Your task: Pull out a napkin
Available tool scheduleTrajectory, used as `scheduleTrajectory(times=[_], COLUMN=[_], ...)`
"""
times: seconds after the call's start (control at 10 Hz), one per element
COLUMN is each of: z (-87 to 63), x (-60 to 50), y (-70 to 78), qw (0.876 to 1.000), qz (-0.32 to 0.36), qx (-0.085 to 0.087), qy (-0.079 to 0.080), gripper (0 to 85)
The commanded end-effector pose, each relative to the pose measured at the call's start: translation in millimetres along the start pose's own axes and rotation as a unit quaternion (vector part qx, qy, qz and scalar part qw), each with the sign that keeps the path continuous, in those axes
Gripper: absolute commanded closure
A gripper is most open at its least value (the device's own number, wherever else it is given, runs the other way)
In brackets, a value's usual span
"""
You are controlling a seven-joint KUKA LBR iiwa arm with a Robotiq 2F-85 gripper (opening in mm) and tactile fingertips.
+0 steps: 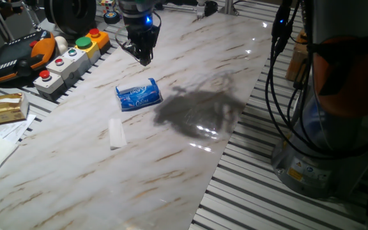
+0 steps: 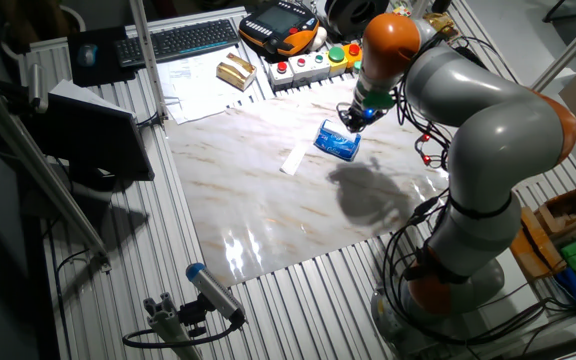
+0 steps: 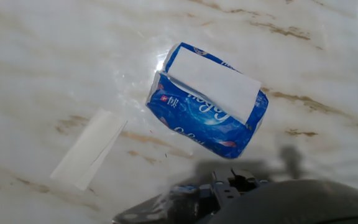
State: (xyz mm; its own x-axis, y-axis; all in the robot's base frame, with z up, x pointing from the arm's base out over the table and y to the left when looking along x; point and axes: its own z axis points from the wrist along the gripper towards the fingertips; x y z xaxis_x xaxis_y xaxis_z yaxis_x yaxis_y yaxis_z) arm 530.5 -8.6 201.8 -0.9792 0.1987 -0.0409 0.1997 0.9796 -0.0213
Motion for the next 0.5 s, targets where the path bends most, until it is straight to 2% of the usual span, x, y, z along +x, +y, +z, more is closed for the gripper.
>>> scheduleTrajectory(times=[0.0,0.2,0.4], z=[2.5,13.4,16.4], x=[-0.7,-2.8,-4.9], y=[0.4,-0.1,0.4], qw=[1.000,1.000,0.999], qz=[-0.003,-0.024,-0.040], qx=[0.001,0.005,0.005], qy=[-0.002,-0.005,-0.005], gripper=[84.3,84.3,84.3])
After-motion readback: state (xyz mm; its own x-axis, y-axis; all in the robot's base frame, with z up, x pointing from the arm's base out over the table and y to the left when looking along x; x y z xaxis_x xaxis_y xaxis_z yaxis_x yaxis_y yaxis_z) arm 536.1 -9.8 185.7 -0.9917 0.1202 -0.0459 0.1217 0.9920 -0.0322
